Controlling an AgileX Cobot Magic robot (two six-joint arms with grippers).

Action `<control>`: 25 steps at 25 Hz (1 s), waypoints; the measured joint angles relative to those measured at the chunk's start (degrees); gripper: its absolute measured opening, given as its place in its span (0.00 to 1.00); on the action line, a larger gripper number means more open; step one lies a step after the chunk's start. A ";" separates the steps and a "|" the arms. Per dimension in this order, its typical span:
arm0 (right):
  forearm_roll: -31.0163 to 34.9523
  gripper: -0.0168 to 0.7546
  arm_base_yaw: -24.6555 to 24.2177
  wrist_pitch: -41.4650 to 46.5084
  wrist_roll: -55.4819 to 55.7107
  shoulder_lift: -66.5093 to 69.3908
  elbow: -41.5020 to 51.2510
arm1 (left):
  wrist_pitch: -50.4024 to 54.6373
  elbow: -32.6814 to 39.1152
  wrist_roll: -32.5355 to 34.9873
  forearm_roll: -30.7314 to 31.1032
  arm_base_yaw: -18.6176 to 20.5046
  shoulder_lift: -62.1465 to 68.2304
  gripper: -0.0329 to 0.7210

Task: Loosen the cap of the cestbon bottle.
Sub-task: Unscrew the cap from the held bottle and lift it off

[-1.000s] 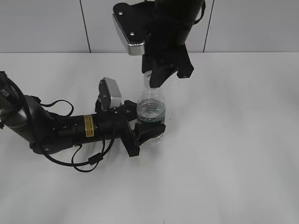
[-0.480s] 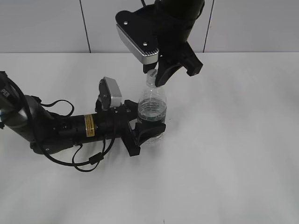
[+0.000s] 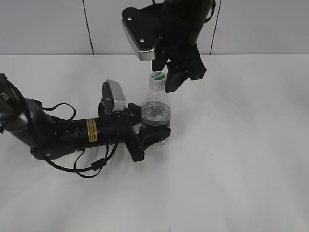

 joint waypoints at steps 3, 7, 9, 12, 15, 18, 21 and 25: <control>-0.13 0.70 -0.05 0.00 3.55 0.00 0.00 | 0.00 0.00 0.00 0.00 0.00 0.00 0.59; 1.52 0.72 -0.05 0.05 8.98 -0.63 0.06 | 0.00 0.00 0.00 0.00 0.00 0.00 0.59; 2.65 0.72 -0.05 0.05 12.52 -1.70 0.06 | 0.00 0.00 -0.06 0.00 0.00 0.00 0.59; 3.18 0.72 -0.05 0.05 21.48 -3.69 0.06 | 0.00 0.00 -0.06 0.00 0.00 0.00 0.59; 3.24 0.72 -0.05 0.05 34.28 -5.55 0.06 | 0.00 0.00 -0.06 0.00 0.00 0.00 0.59; 3.30 0.72 -0.05 0.05 48.70 -6.86 0.06 | 0.00 0.00 -0.06 0.00 0.00 0.00 0.59; 3.18 0.72 -0.05 0.05 63.58 -7.12 0.06 | 0.00 0.00 -0.06 0.00 0.00 0.00 0.59; 2.43 0.72 -0.05 0.05 76.87 -7.12 0.06 | 0.00 0.00 -0.06 0.00 0.00 0.00 0.59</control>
